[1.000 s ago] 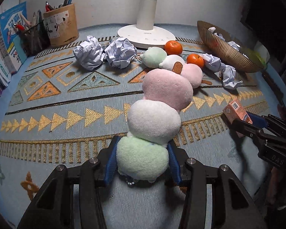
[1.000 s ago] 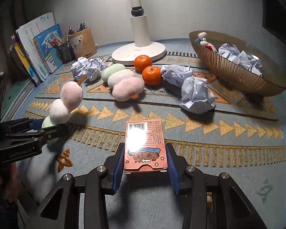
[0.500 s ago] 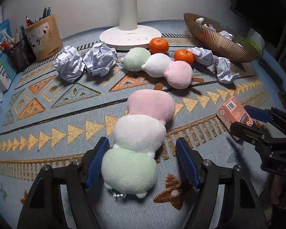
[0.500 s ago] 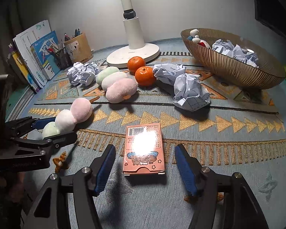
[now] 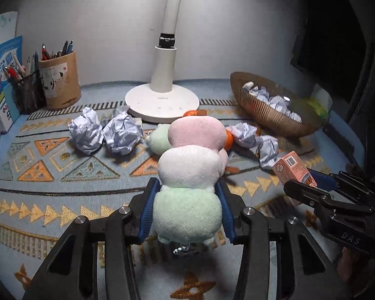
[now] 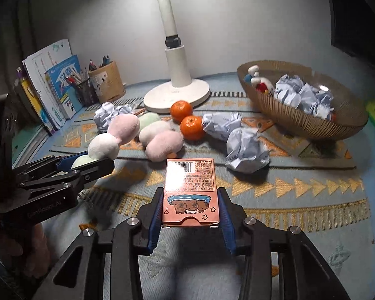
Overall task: Organize objects
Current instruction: 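Grasp the pink-white-green dango plush with the left gripper while the right grasps the pink snack box, then carry the dango plush and snack box over the bowl and release both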
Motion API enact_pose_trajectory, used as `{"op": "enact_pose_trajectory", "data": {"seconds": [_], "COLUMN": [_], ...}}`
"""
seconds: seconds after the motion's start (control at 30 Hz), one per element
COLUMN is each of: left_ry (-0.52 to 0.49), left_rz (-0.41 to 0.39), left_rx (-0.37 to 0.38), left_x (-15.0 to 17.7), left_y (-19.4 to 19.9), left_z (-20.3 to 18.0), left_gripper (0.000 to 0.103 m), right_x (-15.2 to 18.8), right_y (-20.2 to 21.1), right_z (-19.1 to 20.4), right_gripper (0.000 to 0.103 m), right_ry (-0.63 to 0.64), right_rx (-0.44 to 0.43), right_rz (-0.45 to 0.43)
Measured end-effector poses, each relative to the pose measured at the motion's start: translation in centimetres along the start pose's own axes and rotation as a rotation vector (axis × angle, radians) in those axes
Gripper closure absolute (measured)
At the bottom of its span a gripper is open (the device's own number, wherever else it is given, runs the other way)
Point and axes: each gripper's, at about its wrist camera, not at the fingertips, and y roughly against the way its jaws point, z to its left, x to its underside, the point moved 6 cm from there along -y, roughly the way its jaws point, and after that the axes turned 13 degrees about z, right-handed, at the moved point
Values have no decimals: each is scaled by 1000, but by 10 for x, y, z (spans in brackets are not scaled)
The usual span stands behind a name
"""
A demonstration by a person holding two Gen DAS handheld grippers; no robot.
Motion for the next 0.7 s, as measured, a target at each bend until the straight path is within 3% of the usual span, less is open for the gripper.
{"op": "enact_pose_trajectory", "data": {"seconds": [0.17, 0.27, 0.7], "left_ry": [60, 23, 8], "left_rz": [-71, -56, -72], "left_rx": [13, -34, -21], "left_x": [-6, 1, 2], "left_y": [-5, -13, -11], "left_z": [2, -3, -4], "left_gripper": [61, 61, 61], "right_x": [-12, -4, -1], "right_y": [9, -2, -9], "right_z": [-14, -21, -1], "right_gripper": [63, 63, 63], "right_ry": [-63, -87, 14], "right_rx": [-75, 12, 85], "right_rz": [-105, -107, -103]}}
